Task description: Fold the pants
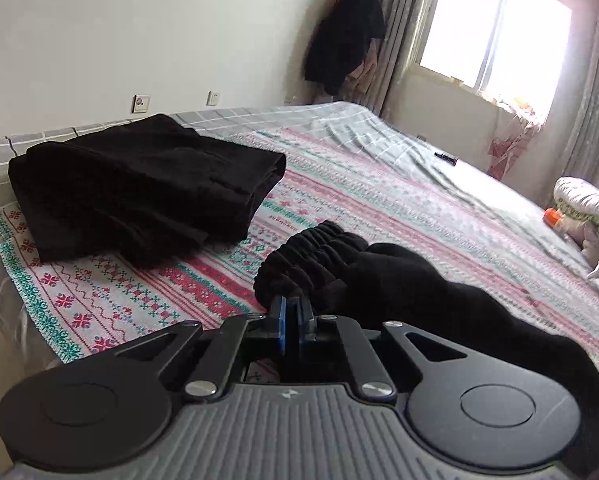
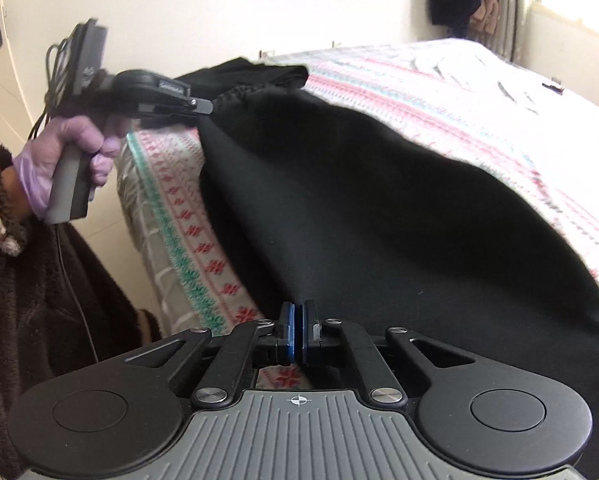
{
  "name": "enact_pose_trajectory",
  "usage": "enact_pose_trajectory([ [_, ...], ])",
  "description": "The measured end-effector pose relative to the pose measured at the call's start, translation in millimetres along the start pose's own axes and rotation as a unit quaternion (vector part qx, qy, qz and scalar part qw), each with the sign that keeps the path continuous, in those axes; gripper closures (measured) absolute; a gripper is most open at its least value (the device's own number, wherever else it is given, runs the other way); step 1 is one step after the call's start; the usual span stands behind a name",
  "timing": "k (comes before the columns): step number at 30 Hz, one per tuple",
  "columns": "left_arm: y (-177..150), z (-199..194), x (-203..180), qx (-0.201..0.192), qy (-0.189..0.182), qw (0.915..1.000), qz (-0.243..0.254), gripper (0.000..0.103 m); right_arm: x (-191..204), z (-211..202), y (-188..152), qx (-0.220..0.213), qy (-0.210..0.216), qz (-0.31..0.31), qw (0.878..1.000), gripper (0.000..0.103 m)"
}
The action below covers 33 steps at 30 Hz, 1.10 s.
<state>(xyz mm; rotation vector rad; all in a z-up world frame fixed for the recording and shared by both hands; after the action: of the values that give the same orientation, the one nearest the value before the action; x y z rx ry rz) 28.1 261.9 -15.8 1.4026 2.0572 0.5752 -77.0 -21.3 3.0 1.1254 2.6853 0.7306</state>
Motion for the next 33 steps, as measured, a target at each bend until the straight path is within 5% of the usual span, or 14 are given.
enact_pose_trajectory([
  [4, -6, 14, -5, 0.034, 0.042, 0.9983, 0.02, 0.049, 5, 18, -2, 0.03, -0.001, -0.001, 1.0, 0.092],
  [10, 1, -21, -9, -0.013, 0.079, 0.9959, 0.042, 0.03, -3, -2, 1, 0.015, 0.018, 0.009, 1.0, 0.076],
  [17, 15, -25, -62, 0.007, 0.013, 0.99, 0.141, 0.028, -35, -21, 17, -0.025, -0.029, 0.053, 0.998, 0.055],
  [24, 25, 34, -116, 0.059, -0.046, 0.9737, 0.215, 0.043, -74, 0, 31, -0.006, -0.085, 0.117, 0.989, 0.054],
  [26, 22, 59, -114, 0.071, -0.011, 0.9728, 0.22, 0.046, -84, 7, 33, 0.0, -0.086, 0.138, 0.987, 0.054],
  [28, 21, 82, -102, 0.103, 0.029, 0.9722, 0.208, 0.064, -94, 15, 31, 0.014, -0.087, 0.155, 0.984, 0.054],
  [33, 20, 79, -98, 0.102, 0.023, 0.9754, 0.194, 0.064, -111, 34, 23, 0.042, -0.09, 0.183, 0.978, 0.049],
])
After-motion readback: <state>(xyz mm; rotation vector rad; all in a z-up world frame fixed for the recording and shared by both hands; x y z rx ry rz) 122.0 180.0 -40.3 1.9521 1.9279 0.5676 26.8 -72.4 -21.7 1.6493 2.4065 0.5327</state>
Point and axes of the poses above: each gripper's, at about its wrist camera, not at the fingertips, and z roughly the way its jaws point, x to its left, y to its top, the point moved 4 cm from there along z, roughly the way its jaws point, and after that the axes turned 15 degrees about x, right-handed, at the moved point
